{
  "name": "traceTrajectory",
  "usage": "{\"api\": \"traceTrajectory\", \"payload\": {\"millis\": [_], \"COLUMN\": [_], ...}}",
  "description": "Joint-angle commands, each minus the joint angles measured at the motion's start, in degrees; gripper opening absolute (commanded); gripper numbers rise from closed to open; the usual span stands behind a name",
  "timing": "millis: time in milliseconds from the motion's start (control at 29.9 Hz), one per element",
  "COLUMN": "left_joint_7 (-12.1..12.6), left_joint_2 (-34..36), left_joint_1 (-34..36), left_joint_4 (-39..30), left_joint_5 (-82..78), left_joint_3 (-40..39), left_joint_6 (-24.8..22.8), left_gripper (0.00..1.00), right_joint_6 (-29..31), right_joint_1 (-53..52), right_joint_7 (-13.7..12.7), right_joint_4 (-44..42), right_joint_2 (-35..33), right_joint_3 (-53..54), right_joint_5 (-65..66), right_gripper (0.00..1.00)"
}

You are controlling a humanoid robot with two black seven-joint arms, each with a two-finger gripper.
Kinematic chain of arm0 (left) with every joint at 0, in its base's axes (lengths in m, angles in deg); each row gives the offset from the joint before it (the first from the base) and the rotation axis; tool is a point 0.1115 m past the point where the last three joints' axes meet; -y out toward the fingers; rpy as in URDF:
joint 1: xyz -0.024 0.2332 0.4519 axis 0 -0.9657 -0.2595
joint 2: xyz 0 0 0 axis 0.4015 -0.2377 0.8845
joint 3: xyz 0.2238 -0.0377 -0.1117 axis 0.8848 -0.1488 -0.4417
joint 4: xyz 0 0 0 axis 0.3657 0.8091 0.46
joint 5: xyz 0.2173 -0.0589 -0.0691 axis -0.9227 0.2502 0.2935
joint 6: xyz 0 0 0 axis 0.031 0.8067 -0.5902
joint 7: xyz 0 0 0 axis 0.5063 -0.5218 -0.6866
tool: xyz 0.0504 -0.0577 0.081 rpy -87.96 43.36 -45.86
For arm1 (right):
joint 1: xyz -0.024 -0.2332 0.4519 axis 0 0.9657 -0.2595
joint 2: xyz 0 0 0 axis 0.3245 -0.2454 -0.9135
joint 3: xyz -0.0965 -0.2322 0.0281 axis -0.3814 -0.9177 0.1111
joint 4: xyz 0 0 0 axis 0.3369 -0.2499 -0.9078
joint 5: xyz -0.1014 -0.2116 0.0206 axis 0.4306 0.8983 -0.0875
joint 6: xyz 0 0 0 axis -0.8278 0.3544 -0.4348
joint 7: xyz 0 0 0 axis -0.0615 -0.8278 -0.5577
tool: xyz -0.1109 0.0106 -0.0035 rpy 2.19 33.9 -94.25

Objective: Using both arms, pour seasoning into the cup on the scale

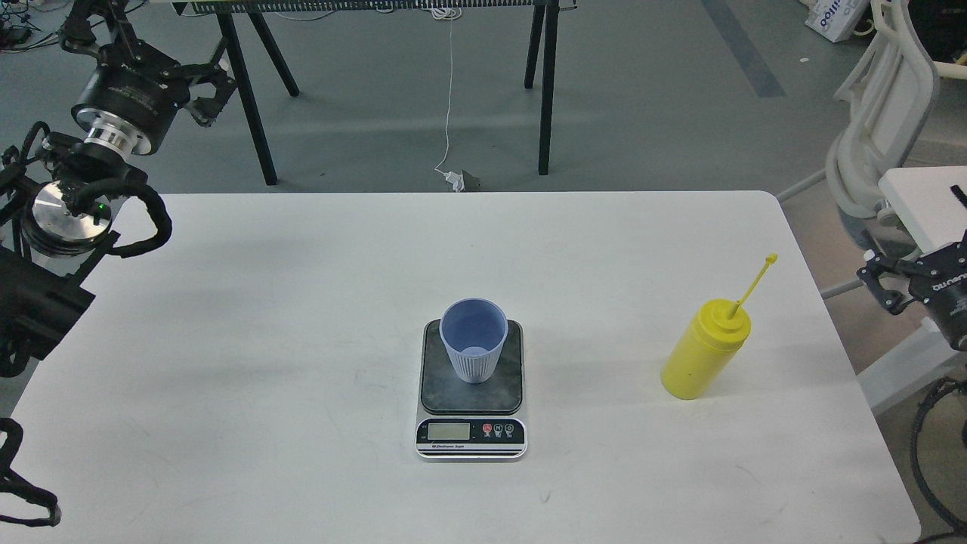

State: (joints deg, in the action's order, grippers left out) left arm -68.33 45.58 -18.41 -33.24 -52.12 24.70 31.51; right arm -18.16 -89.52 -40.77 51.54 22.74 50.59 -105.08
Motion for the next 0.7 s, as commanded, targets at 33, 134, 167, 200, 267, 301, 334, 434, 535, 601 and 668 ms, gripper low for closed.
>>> {"api": "traceTrajectory", "payload": {"millis": [33,134,167,200,267,301,334,434,535,601,668], "left_joint_7": [0.07,-0.11,-0.11,-0.11,-0.11,-0.11,-0.20,-0.20,-0.20,-0.28,-0.37], "left_joint_2": [-0.11,-0.02,-0.02,-0.02,0.16,0.16,0.33,0.86,0.95,1.04,1.04], "left_joint_1": [-0.54,-2.12,-2.30,-2.30,-2.39,-2.39,-2.39,-2.39,-2.39,-2.39,-2.39], "left_joint_4": [0.26,0.26,0.26,0.26,0.26,0.26,0.26,0.26,0.26,0.26,0.26], "left_joint_5": [0.09,0.00,0.09,0.09,0.09,0.09,0.09,0.09,0.09,0.09,0.09], "left_joint_3": [0.00,-0.18,-0.18,-0.18,-0.27,-0.27,-0.27,-0.27,-0.36,-0.44,-0.36], "left_joint_6": [-0.08,-0.16,-0.25,-0.25,-0.34,-0.34,-0.34,-0.43,-0.52,-0.60,-0.60], "left_gripper": [1.00,1.00,1.00,1.00,1.00,1.00,1.00,1.00,1.00,1.00,1.00], "right_joint_6": [0.00,0.00,0.00,0.00,0.00,0.00,0.00,0.00,0.00,0.00,0.00], "right_joint_1": [-11.39,-17.47,-19.22,-20.37,-22.31,-23.01,-23.54,-23.99,-23.90,-23.99,-24.08], "right_joint_7": [-1.19,-2.60,-3.39,-4.18,-5.67,-5.77,-5.77,-5.59,-5.59,-5.59,-5.59], "right_joint_4": [-10.53,-14.42,-15.21,-15.91,-18.11,-19.08,-19.61,-20.57,-21.89,-21.99,-21.99], "right_joint_2": [4.62,8.66,9.89,10.86,13.49,15.25,17.09,19.74,19.83,19.75,19.22], "right_joint_3": [-1.92,-3.16,-3.16,-3.16,-2.72,-2.46,-2.37,-0.97,-1.40,-1.40,-1.31], "right_joint_5": [0.03,-0.15,-0.15,-0.24,-0.59,-0.67,-0.68,-0.68,-0.59,-0.50,-0.59], "right_gripper": [0.99,0.99,0.99,0.99,0.99,0.99,0.99,0.99,0.99,0.99,0.99]}}
